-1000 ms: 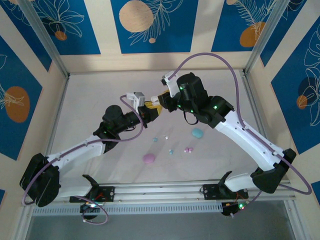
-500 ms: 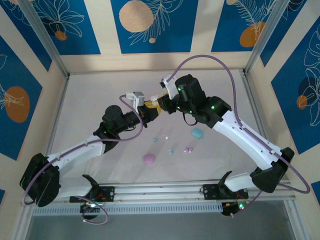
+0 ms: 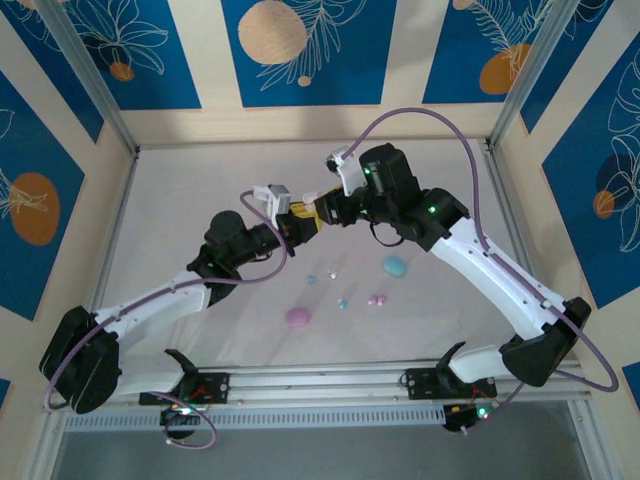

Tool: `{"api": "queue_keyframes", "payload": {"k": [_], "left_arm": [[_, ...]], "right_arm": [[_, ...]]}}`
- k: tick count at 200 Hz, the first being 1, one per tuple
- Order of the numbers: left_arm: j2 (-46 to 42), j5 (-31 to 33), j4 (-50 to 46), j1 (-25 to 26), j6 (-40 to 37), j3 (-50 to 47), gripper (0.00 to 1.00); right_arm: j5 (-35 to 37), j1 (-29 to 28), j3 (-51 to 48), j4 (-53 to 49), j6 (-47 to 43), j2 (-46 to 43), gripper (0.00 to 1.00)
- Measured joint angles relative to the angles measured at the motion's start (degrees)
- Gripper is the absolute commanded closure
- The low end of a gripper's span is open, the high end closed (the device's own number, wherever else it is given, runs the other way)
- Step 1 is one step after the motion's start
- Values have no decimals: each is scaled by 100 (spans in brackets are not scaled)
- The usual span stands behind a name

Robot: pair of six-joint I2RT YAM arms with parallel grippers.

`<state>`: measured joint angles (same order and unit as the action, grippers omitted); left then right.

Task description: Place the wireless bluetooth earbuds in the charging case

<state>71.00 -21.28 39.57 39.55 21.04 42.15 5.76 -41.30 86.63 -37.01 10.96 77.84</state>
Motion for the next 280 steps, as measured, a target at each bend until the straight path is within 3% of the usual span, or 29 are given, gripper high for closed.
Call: {"api": "queue_keyframes", "payload": {"k": [36, 84, 107, 141, 192, 213, 242, 259, 280], "left_arm": [[0, -52, 61, 0, -153, 0, 90], [-17, -151, 177, 2, -221, 0, 89], [-42, -168, 177, 2, -280, 0, 89], [-83, -256, 181, 2, -358, 0, 89], [-173, -264, 151, 0, -378, 0, 89], [-398, -212, 83, 2, -472, 0, 90], [-796, -83, -127, 2, -564, -9, 90], [-1003, -2, -214, 2, -623, -59, 90], [-1182, 101, -374, 2, -667, -122, 90]], "right_arm": [[-446, 111, 68, -105, 184, -39, 48], [-914, 398, 68, -170, 546, -205, 46], [-1106, 518, 68, -157, 721, -273, 48], [-1241, 623, 70, -155, 894, -310, 60], [-1132, 820, 33, -129, 1106, -520, 59], [-951, 1255, -286, 9, 1408, -1010, 59], [-988, 2356, -859, -7, 2024, -1506, 59], [-1145, 2778, -1137, -74, 2168, -1397, 59], [-1447, 2846, -1370, -323, 2192, -863, 59]]}}
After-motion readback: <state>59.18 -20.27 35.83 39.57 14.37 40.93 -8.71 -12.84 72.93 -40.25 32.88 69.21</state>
